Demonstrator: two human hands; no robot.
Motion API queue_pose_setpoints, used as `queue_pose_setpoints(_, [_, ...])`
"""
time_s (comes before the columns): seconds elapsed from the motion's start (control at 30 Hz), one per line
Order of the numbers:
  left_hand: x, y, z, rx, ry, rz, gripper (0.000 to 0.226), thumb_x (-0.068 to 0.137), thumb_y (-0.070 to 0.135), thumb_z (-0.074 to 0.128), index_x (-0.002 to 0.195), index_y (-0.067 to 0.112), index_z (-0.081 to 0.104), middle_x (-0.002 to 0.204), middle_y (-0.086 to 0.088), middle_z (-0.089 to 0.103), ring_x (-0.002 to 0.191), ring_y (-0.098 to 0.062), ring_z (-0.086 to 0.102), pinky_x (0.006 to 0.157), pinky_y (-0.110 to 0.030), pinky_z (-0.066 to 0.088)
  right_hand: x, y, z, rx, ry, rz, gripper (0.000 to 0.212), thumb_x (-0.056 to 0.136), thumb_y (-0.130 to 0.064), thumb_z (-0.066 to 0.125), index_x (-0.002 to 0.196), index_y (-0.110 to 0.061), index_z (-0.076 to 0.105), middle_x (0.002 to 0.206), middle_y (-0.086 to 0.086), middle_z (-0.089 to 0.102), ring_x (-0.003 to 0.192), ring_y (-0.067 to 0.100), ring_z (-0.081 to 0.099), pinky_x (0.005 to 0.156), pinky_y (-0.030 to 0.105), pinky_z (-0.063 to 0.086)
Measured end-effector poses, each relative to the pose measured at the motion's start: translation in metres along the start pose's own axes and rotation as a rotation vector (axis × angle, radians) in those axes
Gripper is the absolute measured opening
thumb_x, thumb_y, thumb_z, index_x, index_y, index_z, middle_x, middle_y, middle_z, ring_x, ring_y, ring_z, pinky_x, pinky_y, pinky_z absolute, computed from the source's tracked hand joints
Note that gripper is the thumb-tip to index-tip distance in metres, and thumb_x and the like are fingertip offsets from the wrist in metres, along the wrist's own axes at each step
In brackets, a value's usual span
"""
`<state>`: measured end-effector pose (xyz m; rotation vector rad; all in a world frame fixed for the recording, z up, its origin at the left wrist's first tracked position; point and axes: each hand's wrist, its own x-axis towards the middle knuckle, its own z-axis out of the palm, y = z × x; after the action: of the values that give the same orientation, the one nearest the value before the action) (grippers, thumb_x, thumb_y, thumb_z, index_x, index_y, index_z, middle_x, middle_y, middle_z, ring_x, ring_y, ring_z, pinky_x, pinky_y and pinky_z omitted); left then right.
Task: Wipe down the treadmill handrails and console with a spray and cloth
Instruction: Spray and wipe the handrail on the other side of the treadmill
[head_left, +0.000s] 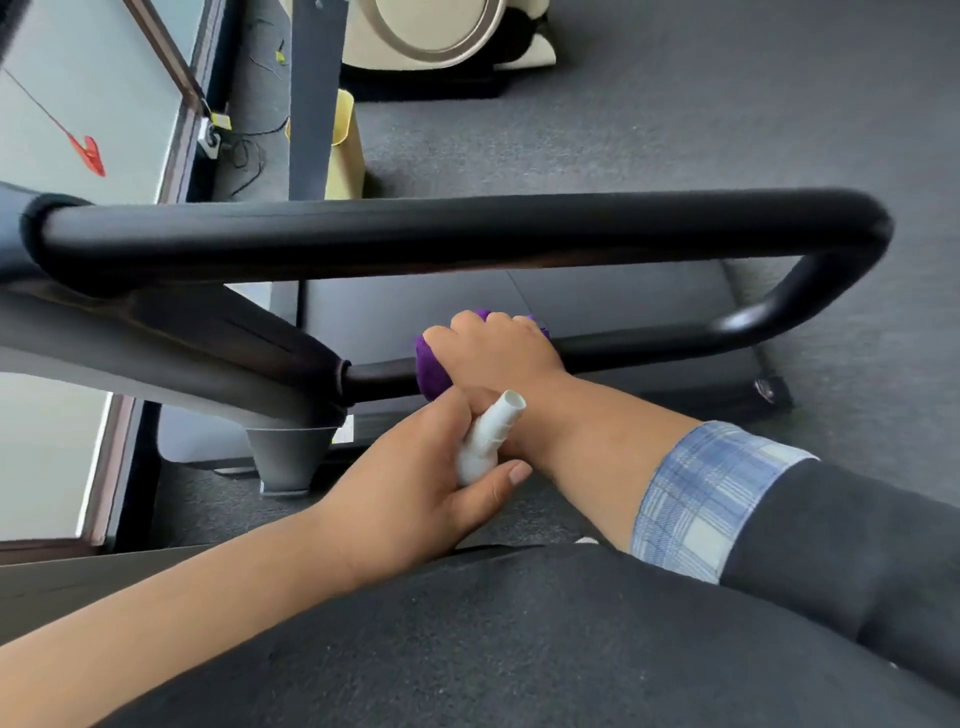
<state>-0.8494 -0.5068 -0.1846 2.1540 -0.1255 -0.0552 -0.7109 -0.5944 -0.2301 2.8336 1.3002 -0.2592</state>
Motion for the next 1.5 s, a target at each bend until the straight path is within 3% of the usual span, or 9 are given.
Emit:
queue_pose_setpoints(0.13, [0.022,0.019,0.019,-0.019,-0.020,0.013,0.028,0.084,0.058,0.056,0.107,0.050,0.041,0.111,0.034,0.054,0.095,0.008,0.056,0.074,-0.005,0.040,-0.026,0.041,-0.004,-0.032,0.052,0.049,0.033,0.083,-0.035,0.065,0.110,-0.024,0.051,0.095,0.001,0.050,0.091,0.031,0.058,0.071,0.039,0.032])
queue_pose_setpoints(0.37, [0.052,0.050,0.059,-0.036,-0.032,0.069,0.034,0.084,0.058,0.057,0.111,0.064,0.036,0.105,0.025,0.062,0.095,-0.003,0.061,0.075,-0.013,0.045,-0.085,0.124,-0.025,-0.182,0.026,0.127,0.056,0.079,-0.027,0.077,0.125,-0.024,0.047,0.108,0.003,0.055,0.096,0.028,0.059,0.073,0.038,0.037])
queue_pose_setpoints(0.5, [0.064,0.064,0.080,-0.057,-0.044,0.064,0.033,0.085,0.058,0.056,0.113,0.057,0.039,0.103,0.024,0.062,0.094,-0.005,0.062,0.075,-0.017,0.047,-0.104,0.154,-0.035,-0.302,-0.013,0.134,0.068,0.076,-0.023,0.079,0.133,-0.022,0.042,0.111,0.004,0.054,0.099,0.029,0.059,0.072,0.038,0.033])
queue_pose_setpoints(0.63, [0.067,0.074,0.096,-0.042,-0.029,0.023,0.029,0.086,0.058,0.056,0.109,0.054,0.039,0.102,0.023,0.062,0.094,-0.006,0.062,0.074,-0.022,0.048,-0.105,0.156,-0.034,-0.299,-0.026,0.121,0.062,0.070,-0.012,0.075,0.122,-0.020,0.043,0.104,0.005,0.053,0.092,0.031,0.059,0.069,0.039,0.034])
queue_pose_setpoints(0.8, [0.052,0.078,0.098,-0.039,0.062,-0.073,0.026,0.084,0.058,0.055,0.104,0.056,0.037,0.097,0.023,0.062,0.092,-0.004,0.061,0.077,-0.029,0.050,-0.108,0.160,-0.021,-0.268,0.084,0.080,0.068,0.080,-0.039,0.077,0.134,-0.020,0.042,0.116,0.005,0.059,0.097,0.030,0.060,0.082,0.040,0.047])
queue_pose_setpoints(0.87, [0.040,0.075,0.095,-0.045,0.114,-0.124,0.027,0.084,0.058,0.055,0.105,0.052,0.040,0.095,0.022,0.063,0.091,-0.003,0.061,0.078,-0.030,0.050,-0.102,0.154,-0.020,-0.237,0.118,0.057,0.074,0.079,-0.048,0.078,0.137,-0.020,0.042,0.120,0.005,0.060,0.099,0.030,0.060,0.084,0.041,0.048])
queue_pose_setpoints(1.1, [-0.009,0.064,0.076,-0.019,0.225,-0.272,0.029,0.082,0.055,0.057,0.106,0.046,0.043,0.094,0.020,0.064,0.089,-0.003,0.062,0.077,-0.029,0.051,-0.053,0.070,-0.005,-0.156,0.131,-0.103,0.076,0.083,-0.048,0.073,0.144,-0.021,0.036,0.125,0.004,0.059,0.104,0.030,0.061,0.088,0.041,0.048])
queue_pose_setpoints(1.3, [-0.060,0.037,0.043,0.058,0.257,-0.366,0.029,0.081,0.060,0.053,0.104,0.064,0.035,0.104,0.028,0.059,0.090,0.001,0.061,0.075,-0.023,0.049,-0.009,-0.004,0.010,-0.146,0.142,-0.164,0.077,0.084,-0.048,0.072,0.145,-0.021,0.035,0.123,0.003,0.058,0.104,0.030,0.061,0.087,0.040,0.047])
queue_pose_setpoints(1.5, [-0.085,0.011,0.011,0.067,0.233,-0.361,0.031,0.083,0.061,0.053,0.107,0.067,0.033,0.103,0.027,0.060,0.093,0.001,0.060,0.078,-0.026,0.051,0.019,-0.058,0.020,-0.162,0.175,-0.132,0.068,0.090,-0.046,0.064,0.147,-0.021,0.036,0.121,0.003,0.060,0.098,0.030,0.062,0.083,0.041,0.048])
